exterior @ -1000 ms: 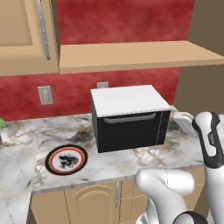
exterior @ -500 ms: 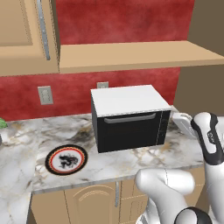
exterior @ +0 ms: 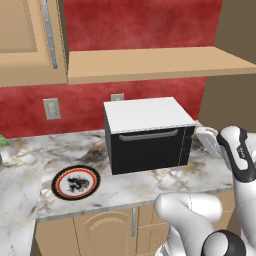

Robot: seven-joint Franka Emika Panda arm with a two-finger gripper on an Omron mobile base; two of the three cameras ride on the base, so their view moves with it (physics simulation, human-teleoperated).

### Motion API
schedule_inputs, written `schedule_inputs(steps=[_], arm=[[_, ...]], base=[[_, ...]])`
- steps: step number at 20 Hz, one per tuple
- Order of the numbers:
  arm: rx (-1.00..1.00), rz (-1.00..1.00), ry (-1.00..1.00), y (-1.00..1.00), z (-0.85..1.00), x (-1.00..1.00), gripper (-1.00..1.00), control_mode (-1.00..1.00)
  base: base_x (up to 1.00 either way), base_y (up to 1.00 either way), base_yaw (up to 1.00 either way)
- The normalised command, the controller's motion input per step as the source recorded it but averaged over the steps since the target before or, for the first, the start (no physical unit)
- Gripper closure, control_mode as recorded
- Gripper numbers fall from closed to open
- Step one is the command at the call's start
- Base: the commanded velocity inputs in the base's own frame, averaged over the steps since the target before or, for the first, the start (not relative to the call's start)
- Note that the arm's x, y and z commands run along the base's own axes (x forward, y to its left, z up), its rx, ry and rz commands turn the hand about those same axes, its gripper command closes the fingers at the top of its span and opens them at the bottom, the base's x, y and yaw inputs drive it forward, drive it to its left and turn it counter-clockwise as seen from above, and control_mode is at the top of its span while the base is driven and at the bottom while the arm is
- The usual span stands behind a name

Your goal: Pull the toaster oven rack outwards. Pick up the baguette from the plate and place it on the toaster oven rack. Close the toaster oven door fully and set the temperature to the lowest setting.

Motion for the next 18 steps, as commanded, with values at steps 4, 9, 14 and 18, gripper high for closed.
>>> schedule_inputs(steps=[4, 9, 14, 18], arm=[[0.01, -0.02, 0.00, 0.00, -0.01, 0.09, -1.00, -1.00], [0.00, -0.03, 0.00, 0.00, 0.00, 0.09, -1.00, -1.00], [0.00, -0.02, 0.00, 0.00, -0.03, 0.08, -1.00, -1.00], [0.00, -0.02, 0.00, 0.00, -0.05, 0.09, -1.00, -1.00]], base=[[0.00, 0.00, 0.00], [0.00, 0.00, 0.00], [0.00, 0.00, 0.00], [0.00, 0.00, 0.00]])
